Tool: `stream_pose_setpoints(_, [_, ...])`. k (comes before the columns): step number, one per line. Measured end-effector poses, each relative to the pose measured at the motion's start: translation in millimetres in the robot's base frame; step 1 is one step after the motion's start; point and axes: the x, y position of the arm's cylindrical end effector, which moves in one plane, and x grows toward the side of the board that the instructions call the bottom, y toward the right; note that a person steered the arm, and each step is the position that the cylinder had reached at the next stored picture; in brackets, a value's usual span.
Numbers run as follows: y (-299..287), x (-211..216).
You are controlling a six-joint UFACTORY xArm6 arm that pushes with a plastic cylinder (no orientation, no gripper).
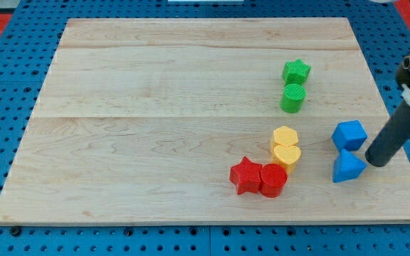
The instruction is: Move the blue cube to the top right of the hexagon
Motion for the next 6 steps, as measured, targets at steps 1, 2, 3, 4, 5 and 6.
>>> stream_pose_setpoints(1, [22, -13])
stream_pose_setpoints(2, [-5, -19])
stream_pose_setpoints(3, [-59, -19])
stream_pose_setpoints(4, [-60, -19])
stream_pose_setpoints(5, [-23, -26])
stream_pose_setpoints(6, [-15, -36])
